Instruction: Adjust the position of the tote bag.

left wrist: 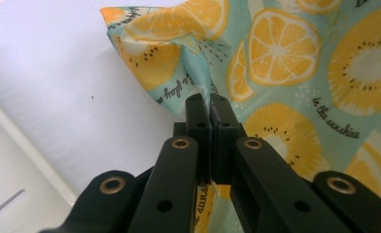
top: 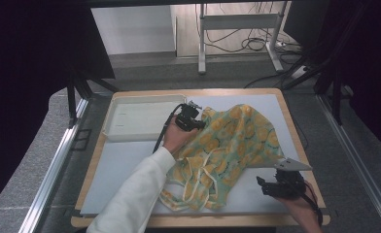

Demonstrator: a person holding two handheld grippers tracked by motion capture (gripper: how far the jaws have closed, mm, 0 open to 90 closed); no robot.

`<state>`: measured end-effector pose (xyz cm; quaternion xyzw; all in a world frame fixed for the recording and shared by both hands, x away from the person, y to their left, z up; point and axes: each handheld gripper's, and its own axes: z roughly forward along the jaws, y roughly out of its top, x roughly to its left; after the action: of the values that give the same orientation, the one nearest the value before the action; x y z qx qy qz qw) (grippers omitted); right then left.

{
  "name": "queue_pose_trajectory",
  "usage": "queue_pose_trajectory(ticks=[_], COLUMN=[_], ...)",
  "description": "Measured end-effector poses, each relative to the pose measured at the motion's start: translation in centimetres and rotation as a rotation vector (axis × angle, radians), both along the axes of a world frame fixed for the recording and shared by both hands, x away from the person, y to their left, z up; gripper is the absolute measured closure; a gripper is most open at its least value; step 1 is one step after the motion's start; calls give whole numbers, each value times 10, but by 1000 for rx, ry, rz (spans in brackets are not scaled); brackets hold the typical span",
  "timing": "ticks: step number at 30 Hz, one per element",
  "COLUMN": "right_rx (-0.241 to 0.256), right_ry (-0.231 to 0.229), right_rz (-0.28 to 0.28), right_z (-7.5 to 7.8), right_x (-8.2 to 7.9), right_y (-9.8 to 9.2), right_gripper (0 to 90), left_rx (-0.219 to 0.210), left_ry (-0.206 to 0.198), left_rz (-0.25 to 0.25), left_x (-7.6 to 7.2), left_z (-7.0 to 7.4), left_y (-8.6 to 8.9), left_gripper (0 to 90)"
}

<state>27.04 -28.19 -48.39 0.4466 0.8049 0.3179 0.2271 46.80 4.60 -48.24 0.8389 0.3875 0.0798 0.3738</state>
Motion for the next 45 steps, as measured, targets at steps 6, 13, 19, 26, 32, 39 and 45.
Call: queue_pose_trajectory(ticks=[6,13,19,26,32,39,45], right_rx=[-27,-27,-10,-36,-74,-120,-132], right_ry=[3,47,81,104,131,163,196], right_rz=[-29,-30,-32,-25,-21,-32,-69], right_z=[18,27,26,34,36,33,29], right_x=[1,18,33,48,67,89,104], right_y=[-4,-7,-11,-8,-2,2,-4], right_gripper=[206,206,206,205,205,205,205], left_rx=[-1,11,10,6,1,0,1], left_ry=[-5,-6,-7,-3,-5,-6,-5], left_rz=[-12,-13,-18,-21,-24,-29,-31], left_x=[-1,-2,-3,-3,-4,-5,-6], left_z=[5,7,8,5,6,5,4], left_y=[2,0,0,1,2,3,4], left_gripper=[894,897,897,898,898,897,897])
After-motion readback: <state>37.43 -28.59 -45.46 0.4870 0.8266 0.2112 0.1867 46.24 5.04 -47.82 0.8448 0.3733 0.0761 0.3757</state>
